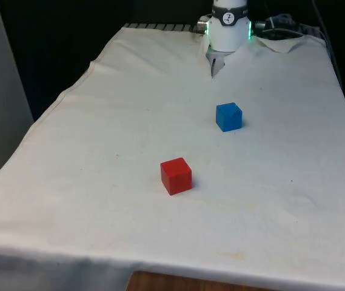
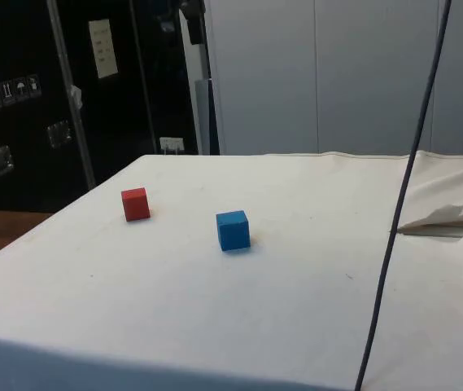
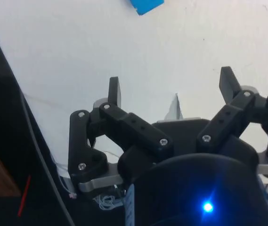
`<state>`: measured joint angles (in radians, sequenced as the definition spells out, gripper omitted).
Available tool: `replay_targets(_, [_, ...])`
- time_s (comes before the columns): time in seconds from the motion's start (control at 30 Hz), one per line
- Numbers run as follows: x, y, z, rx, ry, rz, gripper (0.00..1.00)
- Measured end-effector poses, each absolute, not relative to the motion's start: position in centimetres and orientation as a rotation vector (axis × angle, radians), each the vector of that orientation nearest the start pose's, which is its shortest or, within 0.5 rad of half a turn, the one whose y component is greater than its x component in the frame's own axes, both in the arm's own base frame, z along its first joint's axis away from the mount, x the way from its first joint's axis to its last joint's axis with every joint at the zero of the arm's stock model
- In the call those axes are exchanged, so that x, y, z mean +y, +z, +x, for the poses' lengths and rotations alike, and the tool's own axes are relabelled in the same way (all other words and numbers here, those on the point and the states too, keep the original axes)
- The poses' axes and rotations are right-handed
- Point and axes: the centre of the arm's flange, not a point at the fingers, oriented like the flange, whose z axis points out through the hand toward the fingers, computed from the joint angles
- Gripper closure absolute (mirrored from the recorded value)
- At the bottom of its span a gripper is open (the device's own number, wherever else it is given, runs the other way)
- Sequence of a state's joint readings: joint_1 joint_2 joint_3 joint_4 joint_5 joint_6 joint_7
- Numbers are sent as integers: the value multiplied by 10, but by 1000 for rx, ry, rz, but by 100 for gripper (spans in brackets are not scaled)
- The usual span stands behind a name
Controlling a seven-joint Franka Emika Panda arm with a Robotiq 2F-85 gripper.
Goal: Stack the two cubes.
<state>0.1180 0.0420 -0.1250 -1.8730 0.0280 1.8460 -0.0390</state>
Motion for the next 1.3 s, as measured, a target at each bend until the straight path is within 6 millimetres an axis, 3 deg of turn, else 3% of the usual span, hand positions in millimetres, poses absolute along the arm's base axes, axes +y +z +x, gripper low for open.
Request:
replay_targets(0.73, [34,440,539,-83,17,-3165,0])
replay_targets(1.17, [41,403,523,-119,-41,-3168,0])
replay_targets(1.3, [42,384,517,-136,-53,-3166,0])
